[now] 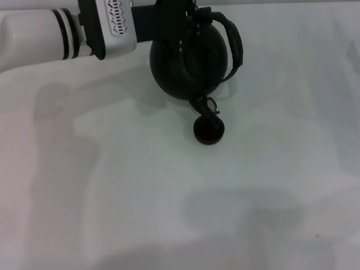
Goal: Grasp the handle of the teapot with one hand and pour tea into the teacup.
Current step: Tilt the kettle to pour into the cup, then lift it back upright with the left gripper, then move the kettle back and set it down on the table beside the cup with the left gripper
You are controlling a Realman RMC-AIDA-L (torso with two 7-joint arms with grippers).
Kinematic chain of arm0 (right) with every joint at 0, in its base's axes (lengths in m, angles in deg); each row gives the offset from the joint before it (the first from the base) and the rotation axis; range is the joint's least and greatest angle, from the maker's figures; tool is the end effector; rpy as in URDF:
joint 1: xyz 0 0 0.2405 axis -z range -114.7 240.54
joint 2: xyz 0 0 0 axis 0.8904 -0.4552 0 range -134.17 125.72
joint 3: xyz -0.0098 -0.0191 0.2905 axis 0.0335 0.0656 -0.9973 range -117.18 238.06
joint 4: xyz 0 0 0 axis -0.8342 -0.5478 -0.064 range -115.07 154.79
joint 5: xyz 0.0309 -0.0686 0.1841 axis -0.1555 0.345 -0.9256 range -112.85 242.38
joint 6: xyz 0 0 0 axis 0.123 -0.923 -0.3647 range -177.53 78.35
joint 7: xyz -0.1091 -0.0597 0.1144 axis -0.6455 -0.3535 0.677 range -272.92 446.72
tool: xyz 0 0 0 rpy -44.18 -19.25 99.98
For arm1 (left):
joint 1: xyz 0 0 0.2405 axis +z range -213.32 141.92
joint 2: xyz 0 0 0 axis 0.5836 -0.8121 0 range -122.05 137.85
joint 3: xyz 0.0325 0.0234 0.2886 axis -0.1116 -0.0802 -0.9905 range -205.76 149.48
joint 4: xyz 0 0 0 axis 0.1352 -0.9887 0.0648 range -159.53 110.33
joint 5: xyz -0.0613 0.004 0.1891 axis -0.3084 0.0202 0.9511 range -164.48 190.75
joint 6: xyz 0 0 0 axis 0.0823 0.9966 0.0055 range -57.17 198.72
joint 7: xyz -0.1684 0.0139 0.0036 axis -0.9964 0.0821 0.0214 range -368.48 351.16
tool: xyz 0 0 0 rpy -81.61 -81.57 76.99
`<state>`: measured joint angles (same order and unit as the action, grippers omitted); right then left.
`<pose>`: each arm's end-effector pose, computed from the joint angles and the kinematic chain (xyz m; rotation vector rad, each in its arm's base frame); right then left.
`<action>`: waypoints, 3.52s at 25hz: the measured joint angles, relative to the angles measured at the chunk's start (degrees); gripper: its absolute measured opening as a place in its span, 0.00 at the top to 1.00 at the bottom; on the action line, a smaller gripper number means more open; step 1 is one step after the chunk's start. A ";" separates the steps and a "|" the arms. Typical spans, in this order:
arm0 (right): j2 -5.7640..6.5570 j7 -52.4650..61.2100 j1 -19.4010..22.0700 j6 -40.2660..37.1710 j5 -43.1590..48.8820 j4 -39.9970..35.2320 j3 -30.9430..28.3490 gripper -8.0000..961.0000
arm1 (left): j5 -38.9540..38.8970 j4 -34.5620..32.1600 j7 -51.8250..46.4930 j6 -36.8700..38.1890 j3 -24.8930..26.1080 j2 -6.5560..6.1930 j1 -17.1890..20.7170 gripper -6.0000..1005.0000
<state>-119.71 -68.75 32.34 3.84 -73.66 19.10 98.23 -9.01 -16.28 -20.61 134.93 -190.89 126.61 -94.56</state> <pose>0.3994 0.3938 0.0122 -1.5099 0.8193 0.5775 -0.1720 0.4478 -0.1076 -2.4836 0.6336 -0.3606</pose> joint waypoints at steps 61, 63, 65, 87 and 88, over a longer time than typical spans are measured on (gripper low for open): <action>0.09 0.06 -1.92 -2.45 0.63 -2.94 0.79 0.13 | -51.25 -29.31 10.57 21.08 0.68 0.79 43.80 0.89; 0.08 0.07 -2.08 -2.52 0.64 -3.06 0.80 0.13 | -53.10 -30.81 10.69 21.29 0.69 0.82 46.65 0.90; 0.09 0.08 -2.34 -2.93 0.63 -3.23 0.79 0.13 | -53.52 -31.31 10.75 21.29 0.69 0.85 47.51 0.89; -0.13 0.09 -2.84 -3.95 0.61 -3.63 0.96 0.13 | -53.55 -31.91 9.80 7.51 -0.07 1.00 42.37 0.89; -0.15 0.09 -2.84 -3.95 0.61 -3.63 0.96 0.13 | -53.50 -31.89 9.79 6.94 -0.07 1.00 42.21 0.89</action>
<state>-119.86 -68.66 29.50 -0.11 -73.05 15.46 99.19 -62.51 -48.17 -10.82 141.87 -190.96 127.61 -52.35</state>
